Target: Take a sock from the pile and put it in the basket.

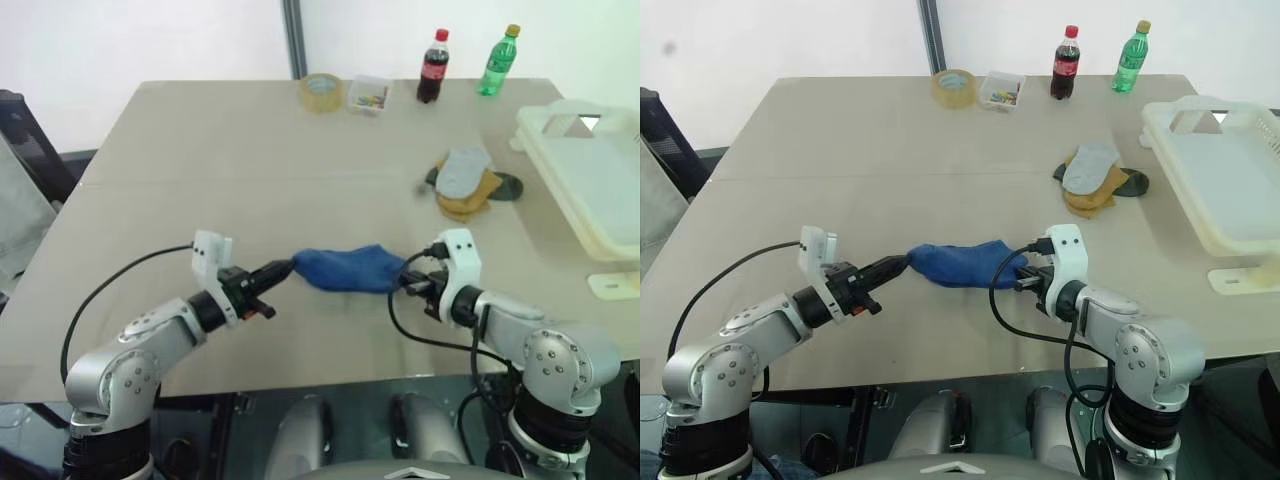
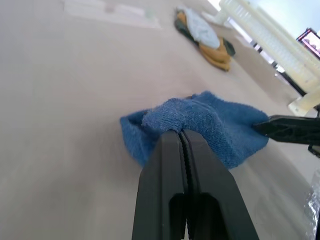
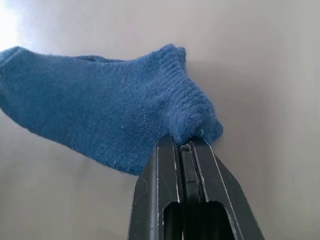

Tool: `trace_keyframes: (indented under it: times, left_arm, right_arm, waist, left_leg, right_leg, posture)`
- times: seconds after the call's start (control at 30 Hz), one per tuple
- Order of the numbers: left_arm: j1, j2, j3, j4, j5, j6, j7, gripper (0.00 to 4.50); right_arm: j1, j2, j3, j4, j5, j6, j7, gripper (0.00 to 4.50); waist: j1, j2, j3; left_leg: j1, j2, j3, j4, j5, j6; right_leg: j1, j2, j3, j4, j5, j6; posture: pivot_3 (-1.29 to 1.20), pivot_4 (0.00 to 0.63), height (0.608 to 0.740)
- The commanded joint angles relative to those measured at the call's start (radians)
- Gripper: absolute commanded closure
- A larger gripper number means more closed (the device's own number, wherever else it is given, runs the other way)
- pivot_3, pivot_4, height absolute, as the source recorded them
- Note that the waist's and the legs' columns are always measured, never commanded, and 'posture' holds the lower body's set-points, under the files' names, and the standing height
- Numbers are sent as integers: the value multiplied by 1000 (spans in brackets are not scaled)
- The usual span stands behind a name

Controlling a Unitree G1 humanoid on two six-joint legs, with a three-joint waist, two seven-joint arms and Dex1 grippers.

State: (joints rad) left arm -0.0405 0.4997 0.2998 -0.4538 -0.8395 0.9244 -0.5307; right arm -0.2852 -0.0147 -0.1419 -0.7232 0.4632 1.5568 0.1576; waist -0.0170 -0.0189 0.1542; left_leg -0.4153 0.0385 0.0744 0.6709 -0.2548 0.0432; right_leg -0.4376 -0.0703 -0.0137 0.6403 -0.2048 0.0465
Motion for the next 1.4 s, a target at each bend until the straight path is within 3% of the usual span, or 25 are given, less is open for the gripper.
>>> trace_keyframes:
  times: [0.03, 0.27, 0.93, 1.03, 1.07, 1.1, 1.3, 1.4]
  left_arm:
    - [-9, -13, -2, -26, 15, -75, -1, 4482]
    - [-10, -46, 14, -10, 16, -175, -8, 4482]
    - [14, -14, -91, 23, 115, -205, -20, 4482]
    - [25, -12, -102, 22, 119, -207, -25, 4500]
    - [33, -11, -108, 19, 121, -207, -28, 4500]
    - [39, -10, -113, 17, 123, -208, -31, 4500]
    - [58, -9, -127, 22, 131, -182, -16, 4500]
    - [55, -9, -130, 25, 124, -151, -3, 4500]
  right_arm:
    - [0, -9, 13, -8, -8, -44, -4, 4500]
    - [-21, -19, 13, -9, -7, -64, 2, 4500]
    - [38, -52, 89, 64, -18, -142, -5, 4500]
    - [46, -78, 110, 62, -22, -163, 2, 3439]
    - [47, -92, 123, 57, -31, -190, 3, 3345]
    - [46, -105, 134, 52, -39, -226, 7, 2736]
    - [40, -266, 265, 68, -147, -602, 117, 2736]
    - [42, -282, 320, 105, -173, -731, 153, 2736]
  waist:
    - [0, 0, 0]
    - [1, 0, 0]
    - [0, 0, 0]
    - [1, 0, 0]
    - [1, 0, 0]
    - [1, 0, 0]
    - [1, 0, 0]
    - [-1, 0, 0]
  left_leg:
    - [0, 0, 0, 0, 0, 0]
    - [0, 0, 0, 0, 0, 0]
    - [-1, 0, 0, 0, 0, 0]
    - [-1, 0, 0, 0, 0, 0]
    - [-1, 0, 0, 0, 0, 0]
    - [-1, 0, 0, 0, 0, 0]
    - [-1, 0, 0, 0, 0, 0]
    - [-1, 0, 0, 0, 0, 0]
  right_leg:
    - [0, 0, 0, 0, 0, 0]
    - [0, 0, 0, 0, 0, 0]
    - [0, 0, 0, -1, 0, 0]
    - [0, 0, 0, -1, 0, 0]
    - [0, 0, 0, -1, 0, 0]
    - [0, 0, 0, -1, 0, 0]
    - [0, 0, 0, -2, 0, 0]
    - [0, 0, 0, -3, 0, 0]
  posture:
    - [0, 150, 740]
    - [0, 150, 740]
    - [0, 150, 740]
    - [0, 150, 740]
    - [0, 150, 740]
    - [0, 150, 740]
    - [0, 150, 740]
    - [0, 150, 740]
